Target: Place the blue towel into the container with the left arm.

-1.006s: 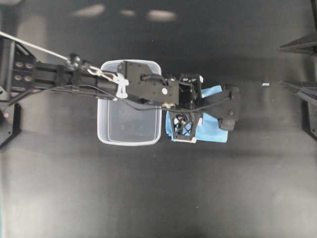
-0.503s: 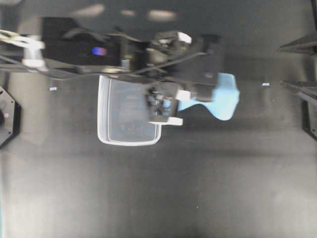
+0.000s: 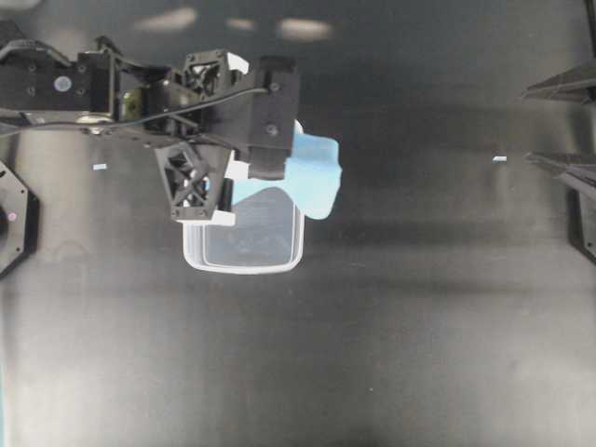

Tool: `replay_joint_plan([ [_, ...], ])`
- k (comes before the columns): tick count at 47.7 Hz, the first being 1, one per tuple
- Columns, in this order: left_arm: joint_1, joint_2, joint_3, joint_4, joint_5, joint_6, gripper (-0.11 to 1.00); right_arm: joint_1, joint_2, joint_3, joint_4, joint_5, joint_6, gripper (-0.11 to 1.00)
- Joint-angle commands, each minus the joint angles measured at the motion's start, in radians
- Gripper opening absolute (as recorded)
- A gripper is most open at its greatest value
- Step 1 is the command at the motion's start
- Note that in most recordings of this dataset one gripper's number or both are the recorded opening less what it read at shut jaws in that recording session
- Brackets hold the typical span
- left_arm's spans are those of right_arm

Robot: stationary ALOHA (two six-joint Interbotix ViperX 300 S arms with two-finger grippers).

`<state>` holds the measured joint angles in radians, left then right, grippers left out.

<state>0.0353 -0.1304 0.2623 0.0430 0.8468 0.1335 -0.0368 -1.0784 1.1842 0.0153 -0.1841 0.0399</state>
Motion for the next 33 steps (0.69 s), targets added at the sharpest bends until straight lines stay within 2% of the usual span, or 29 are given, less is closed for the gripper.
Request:
replay_joint_plan([
  [1, 0.003, -0.021, 0.017, 0.003, -0.008, -0.002, 0.05, 0.0, 0.012, -0.008, 0.003, -0.011, 0.0, 0.76],
  [14, 0.003, -0.014, 0.097, 0.003, -0.071, 0.002, 0.05, 0.0, 0.014, -0.003, 0.003, -0.011, 0.0, 0.76],
  [29, 0.014, -0.011, 0.112, 0.002, -0.084, -0.011, 0.06, 0.0, 0.014, -0.005, 0.003, -0.011, 0.0, 0.76],
  [31, 0.017, -0.008, 0.114, 0.003, -0.084, -0.012, 0.07, 0.0, 0.014, -0.003, 0.003, -0.011, 0.0, 0.76],
  [33, 0.02, -0.005, 0.117, 0.002, -0.084, -0.014, 0.15, 0.002, 0.012, -0.003, 0.003, -0.012, 0.0, 0.76],
])
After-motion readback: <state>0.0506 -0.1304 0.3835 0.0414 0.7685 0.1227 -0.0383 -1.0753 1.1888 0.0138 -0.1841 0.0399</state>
